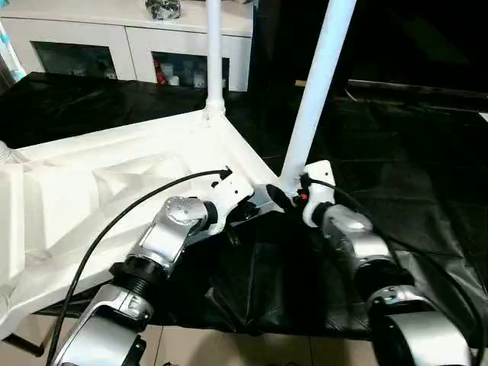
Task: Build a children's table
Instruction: Rotate leg to tighten
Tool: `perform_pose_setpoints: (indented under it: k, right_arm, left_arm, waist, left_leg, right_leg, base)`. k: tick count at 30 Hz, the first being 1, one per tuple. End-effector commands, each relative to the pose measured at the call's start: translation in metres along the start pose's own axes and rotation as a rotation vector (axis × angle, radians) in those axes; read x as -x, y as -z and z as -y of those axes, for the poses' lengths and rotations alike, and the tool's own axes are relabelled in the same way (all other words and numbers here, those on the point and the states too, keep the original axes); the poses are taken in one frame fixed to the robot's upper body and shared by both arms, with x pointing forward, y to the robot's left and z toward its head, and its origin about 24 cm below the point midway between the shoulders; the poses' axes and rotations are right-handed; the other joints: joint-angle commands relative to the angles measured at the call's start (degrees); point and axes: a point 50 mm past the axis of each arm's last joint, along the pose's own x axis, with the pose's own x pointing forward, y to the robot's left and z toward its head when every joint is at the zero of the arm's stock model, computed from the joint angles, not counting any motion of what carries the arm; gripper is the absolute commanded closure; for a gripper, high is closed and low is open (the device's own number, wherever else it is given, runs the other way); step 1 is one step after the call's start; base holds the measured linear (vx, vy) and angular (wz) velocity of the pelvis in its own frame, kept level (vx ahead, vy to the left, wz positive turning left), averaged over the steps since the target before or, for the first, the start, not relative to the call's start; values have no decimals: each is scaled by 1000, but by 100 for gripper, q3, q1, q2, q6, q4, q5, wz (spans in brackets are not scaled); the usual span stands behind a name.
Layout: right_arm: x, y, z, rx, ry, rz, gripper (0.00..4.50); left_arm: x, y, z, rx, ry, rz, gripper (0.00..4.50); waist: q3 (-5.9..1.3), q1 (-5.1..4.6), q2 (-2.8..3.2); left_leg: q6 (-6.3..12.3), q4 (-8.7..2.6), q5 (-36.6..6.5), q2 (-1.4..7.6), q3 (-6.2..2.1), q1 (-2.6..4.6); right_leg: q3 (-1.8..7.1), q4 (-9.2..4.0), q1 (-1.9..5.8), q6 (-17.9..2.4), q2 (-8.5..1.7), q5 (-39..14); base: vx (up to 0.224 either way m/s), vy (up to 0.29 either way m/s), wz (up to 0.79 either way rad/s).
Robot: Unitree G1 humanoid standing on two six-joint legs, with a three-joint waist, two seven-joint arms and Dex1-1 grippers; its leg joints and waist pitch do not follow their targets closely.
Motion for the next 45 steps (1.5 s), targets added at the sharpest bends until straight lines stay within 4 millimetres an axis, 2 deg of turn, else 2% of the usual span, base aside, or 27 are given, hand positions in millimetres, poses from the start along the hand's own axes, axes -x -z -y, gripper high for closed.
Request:
perform_pose_setpoints:
  k: [1, 2, 5, 6, 8, 10, 14, 21, 22, 23, 24, 27, 29, 30, 31, 34, 35, 36, 37, 38, 39, 40, 41, 43, 45]
  right_arm:
    - [-5, -2, -19, 59, -187, -9, 60]
    - [0, -2, -15, 77, -218, -15, 60]
    - [11, -2, -8, 130, -308, -32, 60]
    - [12, -2, -8, 134, -316, -33, 60]
    - [21, -3, -3, 152, -383, -49, 60]
    - [28, -2, -1, 170, -446, -68, 60]
    - [44, 1, -2, 218, -604, -128, 60]
    - [53, 6, -8, 239, -733, -187, 75]
    - [52, 6, -9, 231, -737, -182, 88]
    - [52, 6, -11, 229, -744, -180, 88]
    - [52, 6, -12, 227, -753, -181, 104]
    - [52, 7, -16, 223, -771, -186, 120]
    - [53, 9, -17, 216, -776, -189, 134]
    - [51, 10, -18, 209, -767, -188, 146]
    - [49, 11, -19, 198, -742, -182, 155]
    - [45, 12, -20, 178, -691, -159, 163]
    - [36, 13, -18, 154, -584, -148, 168]
    - [28, 13, -18, 129, -472, -124, 171]
    - [19, 14, -18, 92, -367, -108, 172]
    - [15, 16, -19, 69, -319, -112, 173]
    - [11, 18, -20, 56, -272, -117, 173]
    - [8, 19, -22, 48, -228, -116, 174]
    - [-1, 19, -24, 19, -132, -111, 174]
    - [-5, 18, -27, -2, -95, -109, 175]
    - [-12, 17, -32, -11, -68, -104, 175]
  left_arm:
    - [-2, -19, 9, -84, 84, 103, 450]
    - [1, -18, 10, -91, 112, 106, 450]
    - [7, -15, 12, -116, 178, 108, 450]
    - [8, -15, 13, -118, 184, 108, 450]
    - [12, -12, 13, -139, 219, 100, 450]
    - [16, -10, 13, -154, 251, 97, 450]
    - [27, -6, 13, -170, 325, 92, 450]
    - [36, 0, 15, -166, 403, 72, 450]
    - [36, 1, 15, -165, 404, 68, 450]
    - [37, 2, 15, -161, 405, 68, 450]
    - [37, 2, 15, -158, 406, 68, 450]
    - [37, 3, 15, -147, 407, 71, 450]
    - [37, 3, 16, -139, 396, 76, 450]
    - [36, 2, 15, -135, 383, 81, 450]
    - [34, 0, 15, -124, 363, 89, 450]
    - [30, -3, 12, -106, 316, 99, 450]
    - [26, -6, 9, -89, 268, 110, 450]
    - [20, -11, 6, -71, 209, 124, 450]
    - [15, -16, 2, -52, 146, 131, 450]
    - [11, -17, 0, -47, 112, 125, 450]
    - [8, -18, -1, -44, 84, 119, 450]
    - [5, -20, -3, -38, 54, 115, 450]
    - [-2, -22, -4, -19, 3, 110, 450]
    - [-7, -24, -5, -10, -23, 107, 450]
    - [-12, -27, -4, 3, -45, 110, 450]
  waist:
    - [-433, 15, 40]
    - [-424, 17, 87]
    - [-425, 11, 107]
    - [-429, 12, 94]
    - [-429, 38, 106]
    - [-432, 40, 110]
    - [-423, 84, 50]
    - [-403, 129, 44]
    - [-403, 135, 69]
    - [-403, 128, 52]
    - [-404, 134, 69]
    - [-417, 140, 57]
    - [-424, 147, 20]
    - [-418, 142, 25]
    - [-407, 138, 6]
    - [-390, 136, 3]
    - [-391, 123, -29]
    - [-376, 99, -22]
    - [-371, 74, -4]
    - [-388, 30, -10]
    - [-383, 11, 10]
    - [-387, -17, 21]
    - [-374, -54, -5]
    - [-388, -68, 2]
    - [-395, -71, 0]
  left_leg:
    - [356, -374, -1347, -39, 110, -45]
    - [341, -386, -1377, -35, 100, -40]
    - [345, -381, -1446, -24, 100, -28]
    - [353, -377, -1434, -28, 103, -37]
    - [376, -377, -1427, -15, 104, -8]
    - [388, -381, -1417, -11, 104, -18]
    - [445, -374, -1387, -2, 117, -17]
    - [368, -390, -1444, 3, 111, -11]
    - [346, -391, -1451, 1, 108, -2]
    - [330, -393, -1448, -5, 106, -13]
    - [321, -395, -1443, -5, 103, -9]
    - [316, -391, -1388, 0, 104, -8]
    - [336, -390, -1308, 5, 107, -17]
    - [345, -391, -1303, 2, 109, -20]
    - [347, -391, -1330, 0, 113, -19]
    - [310, -388, -1404, -14, 117, -5]
    - [285, -387, -1412, -21, 113, -16]
    - [241, -387, -1380, -29, 120, -20]
    - [132, -385, -1482, -52, 101, 7]
    - [65, -371, -1522, -84, 86, -15]
    - [52, -379, -1532, -79, 79, -12]
    - [70, -362, -1632, -86, 81, 22]
    - [106, -352, -1695, -97, 88, 14]
    - [128, -338, -1721, -118, 86, 18]
    - [165, -353, -1695, -103, 82, 7]
  right_leg:
    - [223, -471, 424, -907, -238, -1949]
    - [223, -468, 421, -923, -242, -1965]
    - [231, -471, 427, -1012, -239, -1901]
    - [232, -465, 441, -1022, -237, -1865]
    - [236, -458, 429, -1093, -233, -1776]
    - [239, -433, 433, -1149, -227, -1667]
    - [242, -440, 445, -1086, -235, -1816]
    - [239, -479, 408, -900, -244, -2264]
    - [241, -481, 402, -894, -241, -2272]
    - [236, -486, 412, -870, -235, -2286]
    - [237, -485, 413, -863, -237, -2288]
    - [241, -471, 412, -892, -239, -2143]
    - [245, -446, 422, -935, -239, -2010]
    - [243, -444, 416, -950, -235, -1997]
    - [240, -453, 410, -929, -236, -2085]
    - [236, -507, 390, -759, -247, -2498]
    - [227, -526, 399, -663, -250, -2674]
    - [232, -528, 371, -623, -240, -2744]
    - [196, -576, 356, -501, -247, -3090]
    - [159, -597, 385, -344, -245, -3336]
    - [158, -612, 372, -305, -239, -3355]
    - [144, -647, 344, -266, -237, -3401]
    - [138, -662, 319, -254, -230, -3459]
    - [112, -700, 324, -193, -237, -3578]
    - [116, -684, 336, -222, -231, -3419]
  base:
    - [0, 0, 0]
    - [0, 0, 0]
    - [0, 0, 0]
    - [0, 0, 0]
    - [0, 0, 0]
    - [0, 0, 0]
    - [0, 0, 0]
    - [0, 0, 0]
    - [0, 0, 0]
    - [0, 0, 0]
    - [0, 0, 0]
    - [0, 0, 0]
    - [0, 0, 0]
    - [0, 0, 0]
    - [0, 0, 0]
    - [0, 0, 0]
    - [0, 0, 0]
    - [0, 0, 0]
    - [0, 0, 0]
    - [0, 0, 0]
    - [0, 0, 0]
    - [0, 0, 0]
    - [0, 0, 0]
    - [0, 0, 0]
    - [0, 0, 0]
